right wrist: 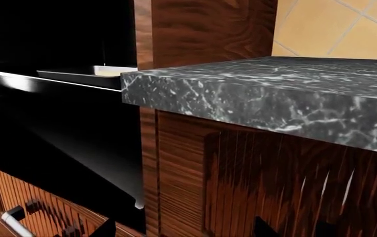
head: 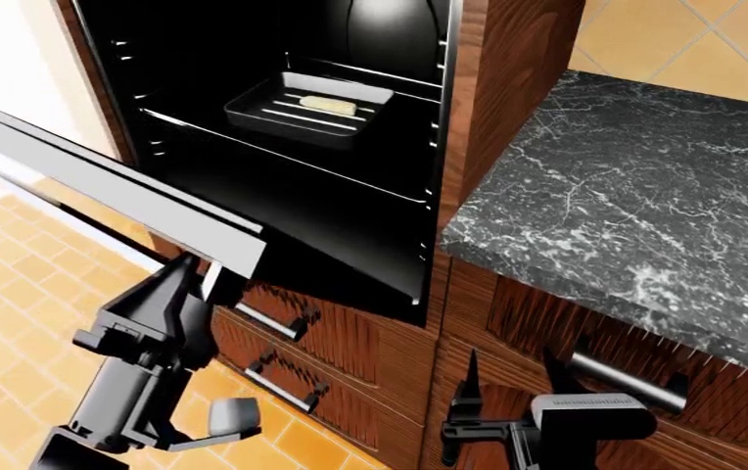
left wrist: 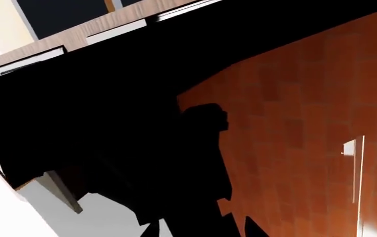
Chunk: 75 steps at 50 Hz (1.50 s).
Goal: Open the oven door
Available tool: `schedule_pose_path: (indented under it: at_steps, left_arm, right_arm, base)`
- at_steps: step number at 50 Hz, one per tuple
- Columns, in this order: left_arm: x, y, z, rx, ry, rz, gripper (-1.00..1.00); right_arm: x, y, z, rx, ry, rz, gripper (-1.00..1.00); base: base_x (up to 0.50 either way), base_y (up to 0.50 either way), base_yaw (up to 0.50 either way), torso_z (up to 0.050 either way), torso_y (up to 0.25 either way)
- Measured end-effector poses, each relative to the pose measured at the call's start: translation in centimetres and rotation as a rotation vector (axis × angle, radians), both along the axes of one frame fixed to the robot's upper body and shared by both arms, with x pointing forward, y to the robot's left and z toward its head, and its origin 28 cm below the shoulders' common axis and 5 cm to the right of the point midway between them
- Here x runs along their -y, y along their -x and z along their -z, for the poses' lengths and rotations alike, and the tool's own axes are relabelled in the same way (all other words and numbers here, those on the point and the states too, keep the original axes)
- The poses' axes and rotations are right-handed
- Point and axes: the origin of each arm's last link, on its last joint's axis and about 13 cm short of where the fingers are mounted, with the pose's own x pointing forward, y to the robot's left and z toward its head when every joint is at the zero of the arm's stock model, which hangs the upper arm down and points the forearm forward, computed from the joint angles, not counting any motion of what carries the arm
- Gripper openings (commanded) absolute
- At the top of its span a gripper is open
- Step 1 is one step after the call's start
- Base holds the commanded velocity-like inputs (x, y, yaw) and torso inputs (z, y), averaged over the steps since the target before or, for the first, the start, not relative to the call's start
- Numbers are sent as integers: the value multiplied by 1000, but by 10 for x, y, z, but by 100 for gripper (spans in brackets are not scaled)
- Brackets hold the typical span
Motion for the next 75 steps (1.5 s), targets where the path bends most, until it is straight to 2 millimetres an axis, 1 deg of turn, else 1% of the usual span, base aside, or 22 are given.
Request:
schedule_pose_path:
  at_steps: [41,75]
  left_arm:
    - [-9,20,34,45,-5,-27,-100]
    - [-16,35,59,58,0,-34,-100]
  right_arm:
    - [-1,0,2,-6,4,-1,100]
    - [-2,0,7,-15,9,-4,100]
  base:
    - [-2,2,5,1,2]
    - [-2,2,5,0,1]
